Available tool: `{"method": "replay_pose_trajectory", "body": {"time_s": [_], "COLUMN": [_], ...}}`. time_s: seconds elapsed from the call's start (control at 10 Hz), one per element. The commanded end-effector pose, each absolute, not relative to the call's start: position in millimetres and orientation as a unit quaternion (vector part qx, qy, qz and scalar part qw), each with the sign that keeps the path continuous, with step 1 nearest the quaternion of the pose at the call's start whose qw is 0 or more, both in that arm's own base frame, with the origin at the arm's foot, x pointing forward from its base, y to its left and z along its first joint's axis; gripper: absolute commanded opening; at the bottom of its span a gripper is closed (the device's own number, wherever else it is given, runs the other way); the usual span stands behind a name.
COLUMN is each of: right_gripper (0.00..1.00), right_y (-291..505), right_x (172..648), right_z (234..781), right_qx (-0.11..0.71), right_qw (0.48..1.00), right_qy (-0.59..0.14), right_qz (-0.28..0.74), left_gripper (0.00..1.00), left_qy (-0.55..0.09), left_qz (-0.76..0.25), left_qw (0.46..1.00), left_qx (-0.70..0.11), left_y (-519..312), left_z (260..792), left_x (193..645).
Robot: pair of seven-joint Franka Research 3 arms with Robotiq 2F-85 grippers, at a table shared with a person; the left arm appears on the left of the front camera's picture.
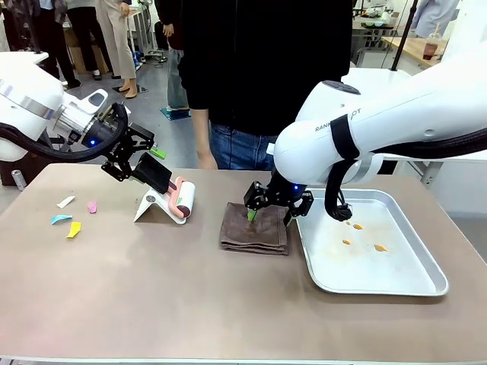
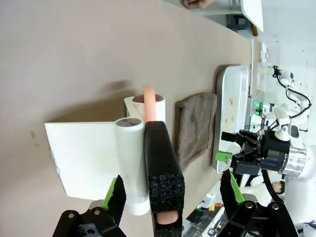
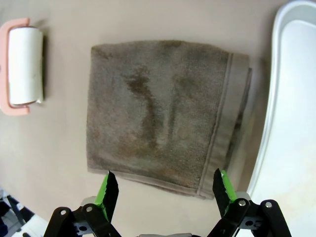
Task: Clean the surface of the table.
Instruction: Hold the Lint Roller with your left hand and the towel with your right hand.
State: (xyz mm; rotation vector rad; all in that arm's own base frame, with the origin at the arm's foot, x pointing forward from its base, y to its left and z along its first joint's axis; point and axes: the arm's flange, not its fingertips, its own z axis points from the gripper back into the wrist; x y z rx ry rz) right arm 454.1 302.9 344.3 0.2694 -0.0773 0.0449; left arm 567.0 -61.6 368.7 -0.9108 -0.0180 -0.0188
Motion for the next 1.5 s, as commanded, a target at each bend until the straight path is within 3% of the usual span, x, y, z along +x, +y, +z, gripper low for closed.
{"method": "replay_pose_trajectory", "body": {"time_s": [0.0, 0.5, 1.4], "right_gripper": [1.0, 1.0, 1.0], "right_y": [315.7, 350.2, 341.8], "right_x": [460.6, 457.6, 485.3], "right_z": [343.7, 342.5, 306.8], "right_qx": [0.119, -0.031, -0.026], "right_qw": [0.992, 0.994, 0.996], "right_qy": [-0.028, -0.057, -0.067], "right_qz": [-0.015, -0.092, -0.062], "left_gripper": [1.0, 1.0, 1.0], "left_qy": [-0.014, -0.021, -0.02], "left_qz": [-0.018, -0.02, -0.026], "left_qw": [0.893, 0.894, 0.892], "left_qx": [-0.449, -0.447, -0.451], "left_y": [-62.5, -57.8, -53.4], "left_z": [370.9, 374.5, 374.4], "left_x": [568.6, 565.1, 563.0]}}
